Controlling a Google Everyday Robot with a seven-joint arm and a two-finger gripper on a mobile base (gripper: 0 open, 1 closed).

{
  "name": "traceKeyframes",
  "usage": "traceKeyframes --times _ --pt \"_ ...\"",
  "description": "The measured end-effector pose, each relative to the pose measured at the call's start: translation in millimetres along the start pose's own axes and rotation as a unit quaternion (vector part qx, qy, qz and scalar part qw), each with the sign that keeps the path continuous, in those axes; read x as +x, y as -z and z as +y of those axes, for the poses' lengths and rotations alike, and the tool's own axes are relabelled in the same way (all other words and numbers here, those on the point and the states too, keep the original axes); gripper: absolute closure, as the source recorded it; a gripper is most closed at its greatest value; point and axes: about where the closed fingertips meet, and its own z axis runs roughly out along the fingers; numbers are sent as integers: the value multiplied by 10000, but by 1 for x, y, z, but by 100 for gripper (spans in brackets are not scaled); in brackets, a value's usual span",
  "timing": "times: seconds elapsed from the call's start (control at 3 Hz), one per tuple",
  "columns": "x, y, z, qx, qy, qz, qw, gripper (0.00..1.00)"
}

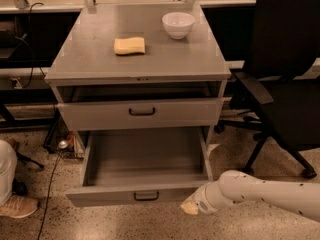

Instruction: Close middle drawer

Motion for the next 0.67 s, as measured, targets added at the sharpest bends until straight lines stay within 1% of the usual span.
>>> traceKeyframes --times 0.33,0.67 --pt "-15 -14 -18 157 291 -234 9992 100" --pt "-26 -22 -30 254 459 -342 9980 100"
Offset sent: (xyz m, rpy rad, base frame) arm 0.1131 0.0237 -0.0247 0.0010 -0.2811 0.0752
